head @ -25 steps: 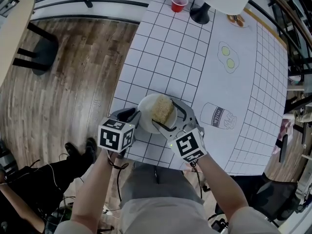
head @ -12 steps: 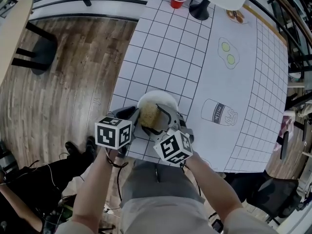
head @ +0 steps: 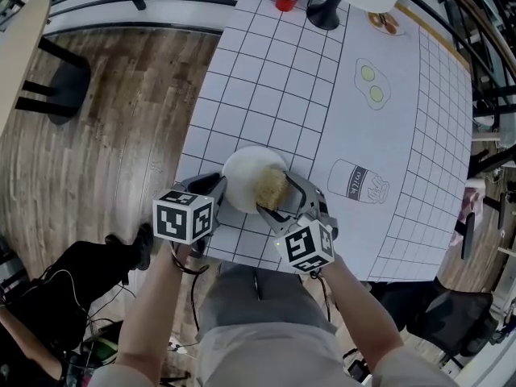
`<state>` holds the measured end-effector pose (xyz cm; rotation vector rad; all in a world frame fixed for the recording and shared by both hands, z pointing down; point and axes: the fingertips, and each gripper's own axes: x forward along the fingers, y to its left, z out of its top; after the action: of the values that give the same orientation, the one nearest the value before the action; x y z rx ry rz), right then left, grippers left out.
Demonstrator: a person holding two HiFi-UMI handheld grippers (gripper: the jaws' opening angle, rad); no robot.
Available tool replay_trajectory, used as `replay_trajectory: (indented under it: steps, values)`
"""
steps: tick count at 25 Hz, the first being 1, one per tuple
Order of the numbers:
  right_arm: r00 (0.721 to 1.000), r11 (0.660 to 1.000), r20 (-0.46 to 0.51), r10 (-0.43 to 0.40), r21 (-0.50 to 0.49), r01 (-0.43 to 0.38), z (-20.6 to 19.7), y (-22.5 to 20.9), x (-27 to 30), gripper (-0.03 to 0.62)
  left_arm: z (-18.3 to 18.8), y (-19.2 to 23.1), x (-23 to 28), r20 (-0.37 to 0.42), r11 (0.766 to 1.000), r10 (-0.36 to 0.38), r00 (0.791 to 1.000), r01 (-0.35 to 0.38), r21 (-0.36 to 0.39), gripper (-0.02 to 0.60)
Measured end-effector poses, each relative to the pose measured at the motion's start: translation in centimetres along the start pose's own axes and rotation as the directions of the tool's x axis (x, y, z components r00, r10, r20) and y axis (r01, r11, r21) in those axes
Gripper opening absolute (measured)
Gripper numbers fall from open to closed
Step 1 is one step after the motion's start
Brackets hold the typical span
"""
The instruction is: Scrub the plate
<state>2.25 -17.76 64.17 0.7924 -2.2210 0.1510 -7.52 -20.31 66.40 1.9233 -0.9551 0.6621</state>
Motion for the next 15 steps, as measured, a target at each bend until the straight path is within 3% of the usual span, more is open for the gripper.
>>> replay_trajectory:
  steps: [4, 8, 11, 15]
  values:
    - [0.999, 0.998, -0.011, -0.043, 0.041, 0.043, -1.7, -1.8, -1.1, 0.373, 0.0, 0.0, 0.1, 0.002, 1.0, 0.0, 1.0, 0.0, -0.006, 0.067]
    - [0.999, 0.997, 0.015, -0.044, 0.059, 0.043, -0.3, -1.9, -1.8, 0.373, 0.0, 0.0, 0.0, -0.003, 1.0, 0.007, 1.0, -0.007, 0.004, 0.067]
    - [0.997, 0.998, 0.067, 0.023, 0.065, -0.027, 2.6, 0.5, -2.1, 0.373, -0.2, -0.4, 0.0, -0.009, 1.0, 0.001, 1.0, -0.001, 0.006, 0.067]
    - [0.994, 0.995, 0.054, 0.098, -0.027, -0.097, 4.1, 4.6, -0.6, 0.373, -0.3, -0.9, -0.2, 0.006, 1.0, -0.012, 1.0, 0.012, -0.023, 0.067]
